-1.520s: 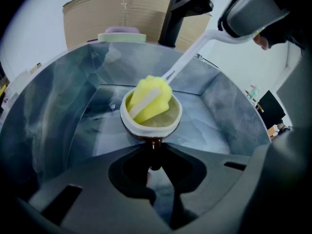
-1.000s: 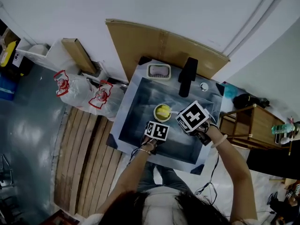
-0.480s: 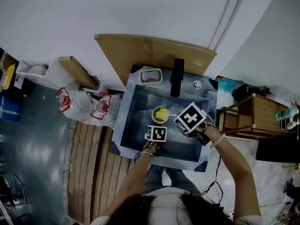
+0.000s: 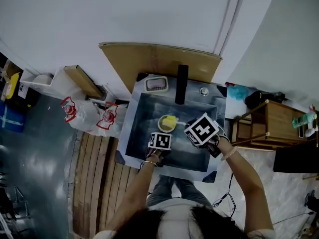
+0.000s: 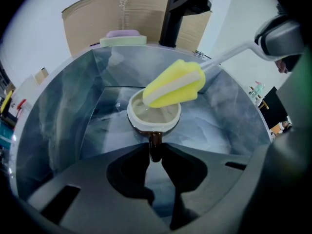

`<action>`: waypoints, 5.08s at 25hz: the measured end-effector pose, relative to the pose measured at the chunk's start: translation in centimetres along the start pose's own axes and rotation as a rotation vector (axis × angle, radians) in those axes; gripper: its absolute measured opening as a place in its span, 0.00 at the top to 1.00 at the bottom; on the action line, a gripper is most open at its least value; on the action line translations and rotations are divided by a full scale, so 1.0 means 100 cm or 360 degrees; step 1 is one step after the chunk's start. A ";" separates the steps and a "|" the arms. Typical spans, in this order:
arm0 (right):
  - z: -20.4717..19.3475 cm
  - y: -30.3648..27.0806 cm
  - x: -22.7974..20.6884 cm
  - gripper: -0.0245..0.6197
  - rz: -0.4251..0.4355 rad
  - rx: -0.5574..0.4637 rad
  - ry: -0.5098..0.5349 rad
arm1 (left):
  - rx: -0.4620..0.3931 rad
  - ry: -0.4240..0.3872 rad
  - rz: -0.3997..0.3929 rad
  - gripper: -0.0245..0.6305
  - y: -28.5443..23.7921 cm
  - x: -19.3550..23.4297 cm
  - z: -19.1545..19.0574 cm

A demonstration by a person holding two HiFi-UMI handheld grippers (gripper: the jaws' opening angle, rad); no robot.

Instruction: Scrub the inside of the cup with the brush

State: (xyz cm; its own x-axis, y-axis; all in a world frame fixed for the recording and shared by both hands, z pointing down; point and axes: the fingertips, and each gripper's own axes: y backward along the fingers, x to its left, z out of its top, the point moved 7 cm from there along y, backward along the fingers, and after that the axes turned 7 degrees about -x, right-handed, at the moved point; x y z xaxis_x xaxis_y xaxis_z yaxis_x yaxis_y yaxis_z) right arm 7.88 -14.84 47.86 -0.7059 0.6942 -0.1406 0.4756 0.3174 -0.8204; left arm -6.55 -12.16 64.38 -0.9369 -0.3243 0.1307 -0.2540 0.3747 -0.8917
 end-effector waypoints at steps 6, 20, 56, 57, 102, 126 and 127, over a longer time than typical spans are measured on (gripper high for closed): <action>-0.009 0.010 -0.003 0.89 0.0006 -0.0099 -0.0027 | -0.0033 0.0004 0.0021 0.84 0.017 -0.001 0.001; -0.037 0.025 0.004 0.89 -0.0019 -0.0281 0.0107 | -0.0247 0.0142 0.0201 0.91 0.062 0.009 -0.008; -0.071 0.089 0.054 0.89 -0.0270 -0.0920 -0.0022 | -0.0975 0.0054 0.0209 0.95 0.189 -0.035 0.003; -0.070 0.092 0.057 0.89 -0.0285 -0.0938 -0.0026 | -0.0992 0.0041 0.0198 0.95 0.194 -0.036 0.003; -0.097 0.248 0.203 0.89 -0.0585 -0.1547 0.0045 | -0.1717 -0.0364 -0.0055 0.95 0.411 -0.105 -0.079; -0.116 0.285 0.256 0.89 -0.0686 -0.1625 0.0084 | -0.1814 -0.0370 -0.0119 0.95 0.456 -0.112 -0.130; -0.116 0.286 0.257 0.89 -0.0689 -0.1624 0.0082 | -0.1815 -0.0368 -0.0124 0.95 0.457 -0.112 -0.131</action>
State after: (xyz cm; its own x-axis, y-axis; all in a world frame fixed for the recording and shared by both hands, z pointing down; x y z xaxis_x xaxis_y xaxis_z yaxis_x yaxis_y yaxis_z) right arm 9.39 19.57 27.20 -0.9056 0.4144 0.0904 0.4197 0.9063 0.0498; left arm -10.80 19.93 27.85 -0.8730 -0.4873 -0.0188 -0.4877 0.8722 0.0373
